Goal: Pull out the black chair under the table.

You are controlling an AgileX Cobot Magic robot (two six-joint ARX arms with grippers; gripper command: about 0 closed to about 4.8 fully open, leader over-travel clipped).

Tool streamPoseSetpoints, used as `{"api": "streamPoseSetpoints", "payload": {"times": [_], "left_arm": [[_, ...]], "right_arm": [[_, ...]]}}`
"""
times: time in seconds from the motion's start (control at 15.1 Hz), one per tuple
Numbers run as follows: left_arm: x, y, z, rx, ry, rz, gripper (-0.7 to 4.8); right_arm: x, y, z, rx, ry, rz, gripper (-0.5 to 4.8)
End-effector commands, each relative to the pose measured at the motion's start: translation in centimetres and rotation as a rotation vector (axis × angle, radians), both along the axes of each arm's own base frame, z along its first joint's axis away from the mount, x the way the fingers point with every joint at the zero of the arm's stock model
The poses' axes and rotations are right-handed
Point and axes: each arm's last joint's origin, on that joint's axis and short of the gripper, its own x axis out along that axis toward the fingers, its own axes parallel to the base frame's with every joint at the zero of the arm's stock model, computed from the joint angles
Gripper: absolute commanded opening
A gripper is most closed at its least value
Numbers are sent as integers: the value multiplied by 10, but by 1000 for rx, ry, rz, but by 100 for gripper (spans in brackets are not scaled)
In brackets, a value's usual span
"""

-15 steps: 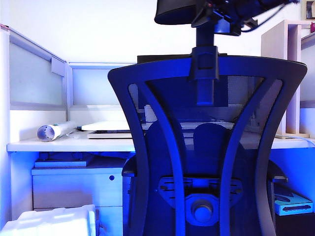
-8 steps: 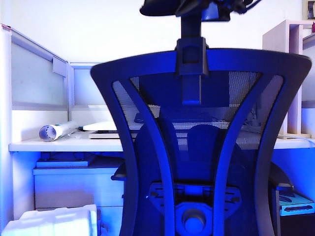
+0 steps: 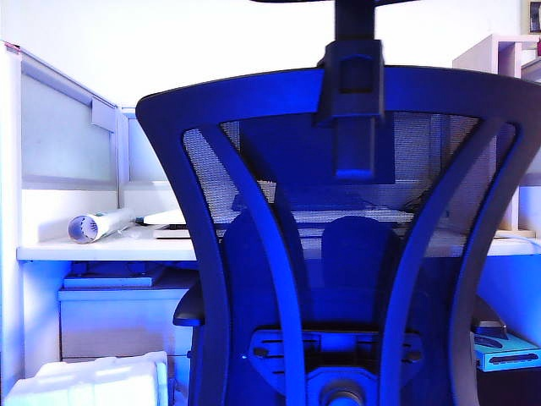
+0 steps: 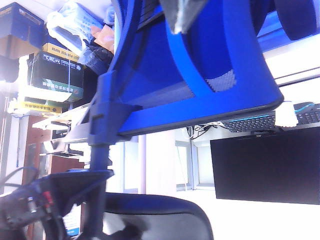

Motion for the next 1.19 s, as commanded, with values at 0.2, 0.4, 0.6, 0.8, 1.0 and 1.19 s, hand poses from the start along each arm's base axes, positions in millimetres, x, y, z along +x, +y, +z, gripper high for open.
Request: {"api": "streamPoseSetpoints", "payload": {"times": [0.2, 0.4, 0.6, 0.8, 1.0, 1.19], "left_arm": [[-2, 0, 5, -16, -46, -12, -4], [-2, 0, 6, -16, -48, -12, -5], [-2, 0, 5, -17, -43, -8, -5], [-2, 0, 5, -17, -45, -4, -5], [-2, 0, 5, -17, -47, 1, -5], [-2, 1, 6, -21, -47, 12, -5]], "right_arm": [[-47, -17, 48, 148, -125, -87, -5], [-59, -24, 53, 155, -139, -116, -5], [-48, -18, 43, 123, -81, -102, -5], [-48, -17, 43, 128, -78, -74, 295], [-59, -22, 44, 148, -16, -74, 445], [-81, -31, 44, 133, 33, -72, 444]]}}
